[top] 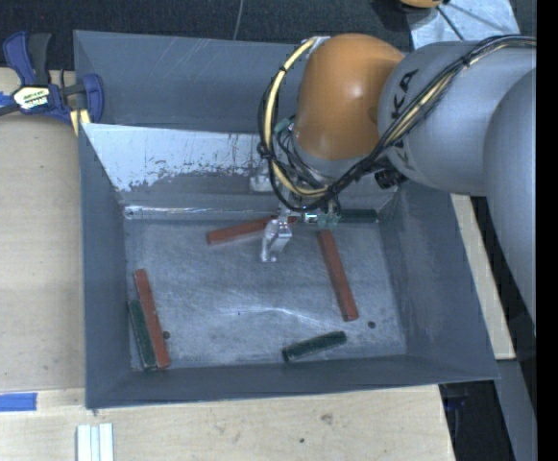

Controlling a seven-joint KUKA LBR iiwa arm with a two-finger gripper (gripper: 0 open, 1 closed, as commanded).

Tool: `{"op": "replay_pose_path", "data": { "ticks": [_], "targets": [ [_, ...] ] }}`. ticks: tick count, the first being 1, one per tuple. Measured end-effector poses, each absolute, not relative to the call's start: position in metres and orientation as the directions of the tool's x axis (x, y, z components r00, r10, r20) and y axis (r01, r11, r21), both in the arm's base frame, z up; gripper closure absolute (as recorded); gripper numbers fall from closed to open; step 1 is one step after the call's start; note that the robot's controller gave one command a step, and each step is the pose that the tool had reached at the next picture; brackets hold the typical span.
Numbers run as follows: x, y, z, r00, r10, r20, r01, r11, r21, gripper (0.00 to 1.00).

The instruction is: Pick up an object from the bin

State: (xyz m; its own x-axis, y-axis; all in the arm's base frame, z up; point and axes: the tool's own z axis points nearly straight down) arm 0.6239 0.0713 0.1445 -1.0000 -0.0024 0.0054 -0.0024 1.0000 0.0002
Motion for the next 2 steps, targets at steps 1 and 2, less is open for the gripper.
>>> {"op": "replay_pose_path", "data": {
  "ticks": [1,2],
  "targets": [
    [0.626,0.071,0.149,-1.0,-0.001,-0.003,-0.001,1.0,0.001,0.0],
    [0.621,0.066,0.078,-0.998,-0.066,-0.024,-0.066,0.998,0.001,1.0]
  ]
}}
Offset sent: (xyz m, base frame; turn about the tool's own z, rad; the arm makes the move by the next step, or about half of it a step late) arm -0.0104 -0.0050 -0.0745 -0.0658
